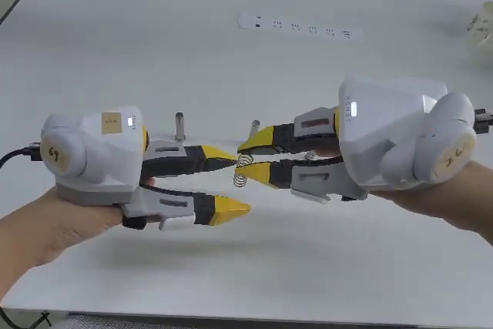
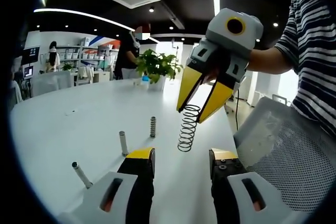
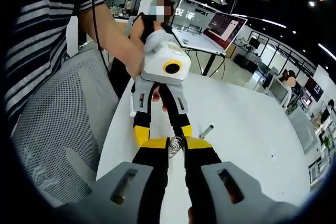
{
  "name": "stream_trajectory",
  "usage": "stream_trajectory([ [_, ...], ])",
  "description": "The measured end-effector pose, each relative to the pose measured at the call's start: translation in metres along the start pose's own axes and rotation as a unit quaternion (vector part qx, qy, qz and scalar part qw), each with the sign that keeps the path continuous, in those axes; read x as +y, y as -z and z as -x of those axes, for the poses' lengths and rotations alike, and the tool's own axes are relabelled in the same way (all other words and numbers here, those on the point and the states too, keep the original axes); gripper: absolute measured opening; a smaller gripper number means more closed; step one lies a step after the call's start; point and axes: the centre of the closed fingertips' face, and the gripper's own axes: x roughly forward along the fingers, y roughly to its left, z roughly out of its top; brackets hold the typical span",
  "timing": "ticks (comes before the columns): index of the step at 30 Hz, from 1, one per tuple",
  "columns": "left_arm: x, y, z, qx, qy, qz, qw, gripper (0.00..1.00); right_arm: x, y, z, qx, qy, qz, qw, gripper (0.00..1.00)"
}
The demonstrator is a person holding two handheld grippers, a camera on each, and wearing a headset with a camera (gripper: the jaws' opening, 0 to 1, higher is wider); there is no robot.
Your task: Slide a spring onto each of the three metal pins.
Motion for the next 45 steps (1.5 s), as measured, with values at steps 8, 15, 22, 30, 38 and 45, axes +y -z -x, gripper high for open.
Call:
stream_trajectory([
  [8, 0.014, 0.005, 0.023, 0.001, -0.038, 0.007, 0.9993, 0.52, -0.005, 0.002, 0.001, 0.003, 0.013, -0.002, 0.9999, 0.12],
  [15, 0.024, 0.010, 0.045, 0.003, -0.073, 0.014, 0.9972, 0.65, -0.007, 0.008, 0.002, 0.009, 0.020, -0.005, 0.9997, 0.12],
  [22, 0.037, 0.016, 0.066, -0.002, -0.110, 0.023, 0.9937, 0.79, -0.010, 0.011, 0.002, 0.014, 0.027, -0.006, 0.9995, 0.12],
  [30, 0.047, 0.020, 0.082, -0.008, -0.145, 0.027, 0.9890, 0.94, -0.015, 0.015, 0.003, 0.019, 0.038, -0.010, 0.9991, 0.12],
  [38, 0.052, 0.027, 0.101, -0.002, -0.162, 0.030, 0.9864, 0.97, -0.022, 0.022, 0.004, 0.028, 0.050, -0.012, 0.9983, 0.12],
  [45, 0.053, 0.024, 0.105, -0.009, -0.169, 0.035, 0.9849, 0.97, -0.023, 0.030, 0.000, 0.038, 0.052, -0.008, 0.9979, 0.12],
])
